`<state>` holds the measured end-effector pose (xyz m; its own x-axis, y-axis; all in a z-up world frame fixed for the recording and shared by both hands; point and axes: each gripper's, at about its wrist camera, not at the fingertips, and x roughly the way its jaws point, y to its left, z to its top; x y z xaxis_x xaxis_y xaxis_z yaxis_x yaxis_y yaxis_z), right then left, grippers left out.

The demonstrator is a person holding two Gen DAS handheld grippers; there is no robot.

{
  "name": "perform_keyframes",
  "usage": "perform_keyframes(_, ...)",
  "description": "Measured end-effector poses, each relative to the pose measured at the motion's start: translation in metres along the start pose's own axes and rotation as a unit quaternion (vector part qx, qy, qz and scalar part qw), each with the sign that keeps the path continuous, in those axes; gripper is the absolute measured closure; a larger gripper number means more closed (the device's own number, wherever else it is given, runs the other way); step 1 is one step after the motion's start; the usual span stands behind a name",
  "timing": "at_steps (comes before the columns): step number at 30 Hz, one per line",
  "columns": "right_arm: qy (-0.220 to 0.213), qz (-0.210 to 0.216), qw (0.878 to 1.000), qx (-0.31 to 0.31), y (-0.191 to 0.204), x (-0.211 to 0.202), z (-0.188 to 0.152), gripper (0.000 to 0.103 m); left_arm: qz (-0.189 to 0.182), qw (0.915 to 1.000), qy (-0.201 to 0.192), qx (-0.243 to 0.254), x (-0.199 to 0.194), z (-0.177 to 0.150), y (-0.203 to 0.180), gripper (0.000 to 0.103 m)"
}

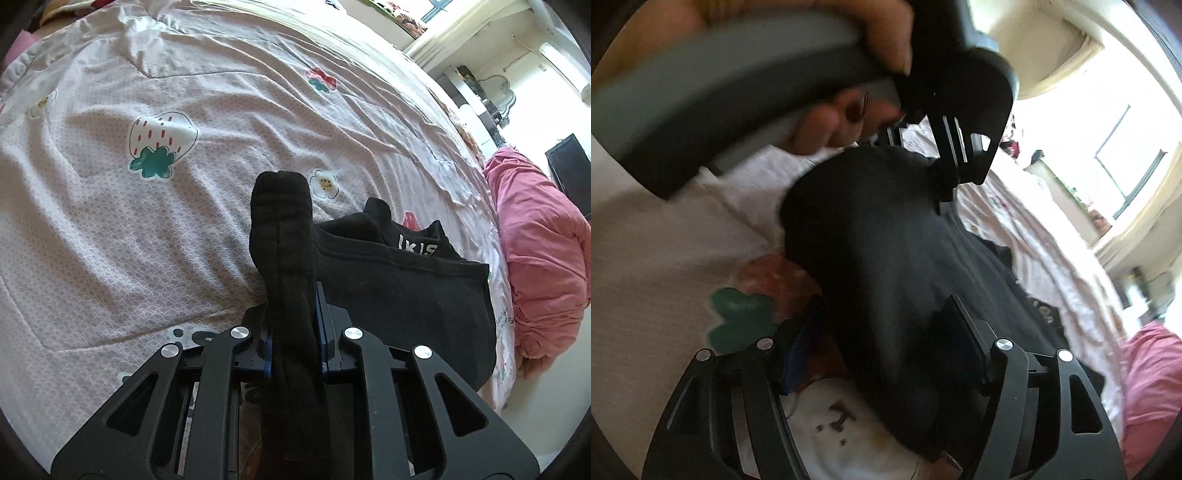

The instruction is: Fold small clothes

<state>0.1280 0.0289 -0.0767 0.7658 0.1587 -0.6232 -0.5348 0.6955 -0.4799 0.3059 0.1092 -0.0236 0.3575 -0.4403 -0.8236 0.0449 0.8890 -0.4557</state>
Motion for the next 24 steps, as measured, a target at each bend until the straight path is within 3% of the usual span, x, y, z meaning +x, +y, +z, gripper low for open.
perform_keyframes(2, -0.003, 0.001, 1.000, 0.011, -0.005, 0.000, 0.000, 0.068, -0.003, 1.0000, -0.001, -0.002, -0.001, 0.000, 0.001, 0.094)
perform_keyframes(5, -0.027, 0.008, 0.999, 0.037, -0.017, -0.010, -0.002, 0.081, -0.007, 1.0000, -0.004, -0.004, -0.004, 0.001, 0.000, 0.094)
perform_keyframes(15, -0.095, 0.004, 0.989, 0.116, -0.063, -0.045, -0.013, 0.084, -0.017, 0.9987, -0.042, 0.023, -0.030, 0.002, -0.043, 0.094)
perform_keyframes(24, -0.122, -0.009, 0.977, 0.176, -0.091, -0.063, -0.031, 0.085, 0.015, 0.9927, -0.082, 0.088, -0.041, -0.009, -0.104, 0.094)
